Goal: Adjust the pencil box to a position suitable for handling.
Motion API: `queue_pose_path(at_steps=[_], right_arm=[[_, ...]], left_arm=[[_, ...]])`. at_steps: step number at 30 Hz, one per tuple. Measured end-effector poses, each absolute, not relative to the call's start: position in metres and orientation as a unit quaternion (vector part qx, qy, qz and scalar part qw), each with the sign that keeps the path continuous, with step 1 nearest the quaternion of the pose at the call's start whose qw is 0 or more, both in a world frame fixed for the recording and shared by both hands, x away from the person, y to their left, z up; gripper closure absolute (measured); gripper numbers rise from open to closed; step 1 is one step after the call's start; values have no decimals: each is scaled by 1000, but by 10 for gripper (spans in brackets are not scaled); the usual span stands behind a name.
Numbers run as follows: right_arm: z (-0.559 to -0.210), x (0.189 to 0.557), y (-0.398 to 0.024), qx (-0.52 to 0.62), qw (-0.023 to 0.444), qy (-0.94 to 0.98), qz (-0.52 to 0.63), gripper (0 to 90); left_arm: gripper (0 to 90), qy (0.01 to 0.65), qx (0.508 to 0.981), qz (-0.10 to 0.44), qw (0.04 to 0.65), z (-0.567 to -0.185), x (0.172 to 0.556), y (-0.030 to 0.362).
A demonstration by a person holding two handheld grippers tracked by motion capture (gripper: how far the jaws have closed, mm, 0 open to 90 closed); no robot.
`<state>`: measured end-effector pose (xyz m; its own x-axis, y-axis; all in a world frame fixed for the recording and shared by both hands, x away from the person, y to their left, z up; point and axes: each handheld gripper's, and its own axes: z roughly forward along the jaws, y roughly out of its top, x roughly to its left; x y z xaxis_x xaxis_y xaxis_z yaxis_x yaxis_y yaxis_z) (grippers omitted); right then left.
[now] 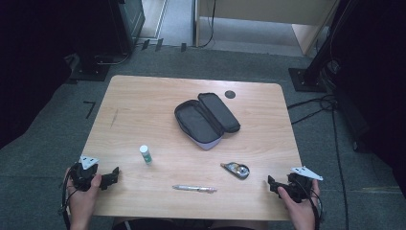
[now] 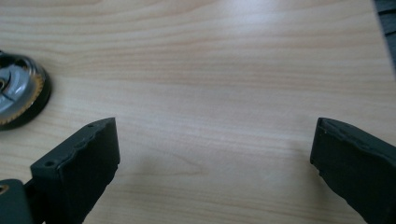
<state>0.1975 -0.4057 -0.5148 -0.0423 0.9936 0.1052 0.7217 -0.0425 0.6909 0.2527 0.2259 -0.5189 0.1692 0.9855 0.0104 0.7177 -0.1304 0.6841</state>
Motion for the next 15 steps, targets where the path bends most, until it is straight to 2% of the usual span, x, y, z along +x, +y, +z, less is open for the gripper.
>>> queue_pose_path(at_steps=[4, 15], right_arm=[[-507, 198, -406, 651, 240, 657, 294, 39], [-483, 203, -396, 640, 245, 664, 299, 53]], left_arm=[[0, 598, 712, 241, 278, -519, 253, 226], [0, 598, 712, 241, 278, -519, 253, 226]])
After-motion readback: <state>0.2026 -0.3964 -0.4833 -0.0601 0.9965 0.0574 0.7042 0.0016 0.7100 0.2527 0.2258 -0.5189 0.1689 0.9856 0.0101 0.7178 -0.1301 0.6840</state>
